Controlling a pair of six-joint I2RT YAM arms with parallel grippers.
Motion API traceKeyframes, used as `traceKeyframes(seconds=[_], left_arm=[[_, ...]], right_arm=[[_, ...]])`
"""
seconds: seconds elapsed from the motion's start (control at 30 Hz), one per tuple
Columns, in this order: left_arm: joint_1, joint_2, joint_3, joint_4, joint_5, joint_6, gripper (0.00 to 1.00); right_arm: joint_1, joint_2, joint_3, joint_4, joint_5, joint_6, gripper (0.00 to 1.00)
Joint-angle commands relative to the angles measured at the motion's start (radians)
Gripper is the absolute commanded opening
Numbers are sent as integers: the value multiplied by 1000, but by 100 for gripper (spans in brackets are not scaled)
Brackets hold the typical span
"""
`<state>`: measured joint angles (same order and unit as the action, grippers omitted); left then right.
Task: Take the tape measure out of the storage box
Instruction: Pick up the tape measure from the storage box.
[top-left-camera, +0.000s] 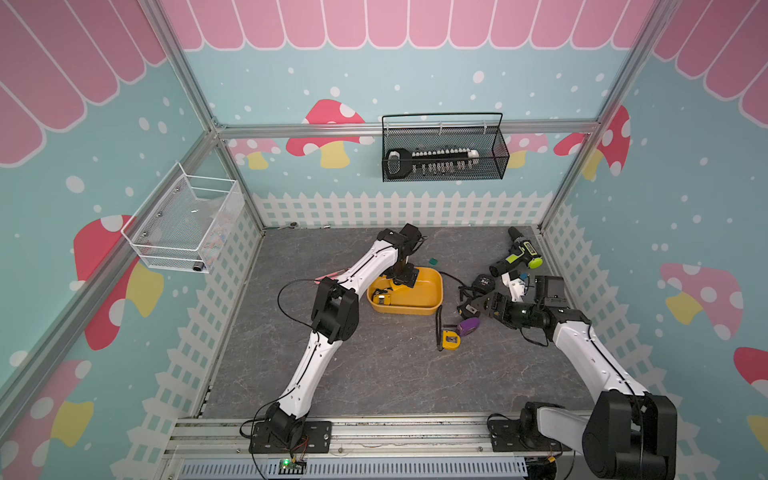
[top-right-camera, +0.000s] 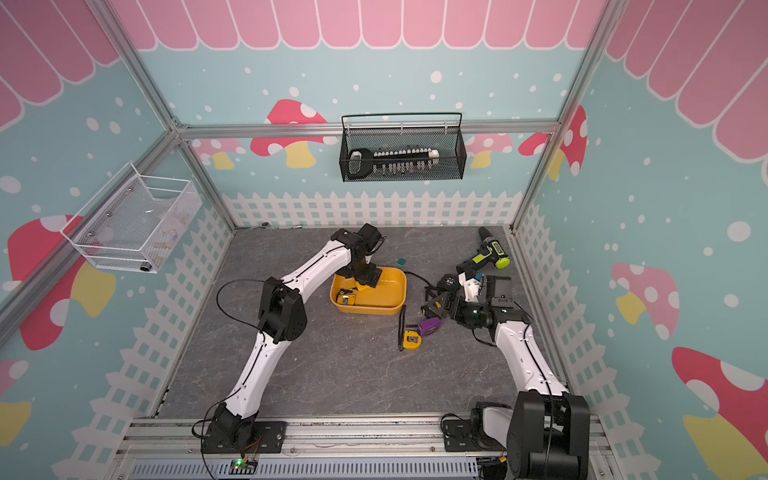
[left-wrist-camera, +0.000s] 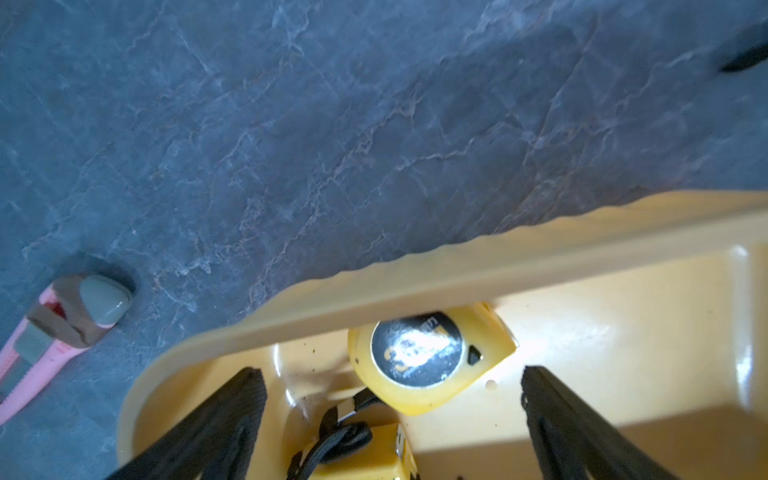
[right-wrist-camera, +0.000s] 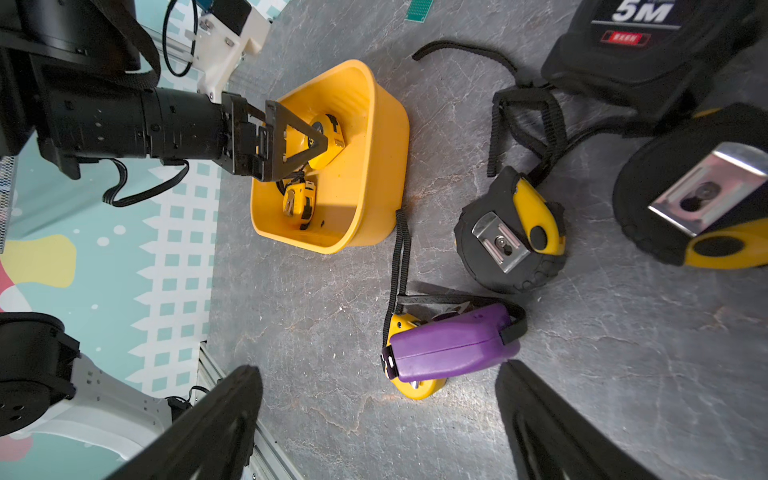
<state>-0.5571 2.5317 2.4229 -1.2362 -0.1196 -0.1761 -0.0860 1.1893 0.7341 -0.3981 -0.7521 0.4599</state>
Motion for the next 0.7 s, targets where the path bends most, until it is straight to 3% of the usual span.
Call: traceKeyframes(seconds=[0.0,0.27,0.53,0.67], left_arm=[[-9,77,42,4,48,10,99],[-15,91,-3,5,50,20,96],[-23,50,-17,4,78,7,50],[-23,-23,-28,6,122,-35,46]], right_arm=[[-3,14,-6,16,-3,-21,94],[-3,34,-10,45,-7,-16,94],[3,48,-57,128,-74,19,94],[70,42,-67,177,-109,29,94]])
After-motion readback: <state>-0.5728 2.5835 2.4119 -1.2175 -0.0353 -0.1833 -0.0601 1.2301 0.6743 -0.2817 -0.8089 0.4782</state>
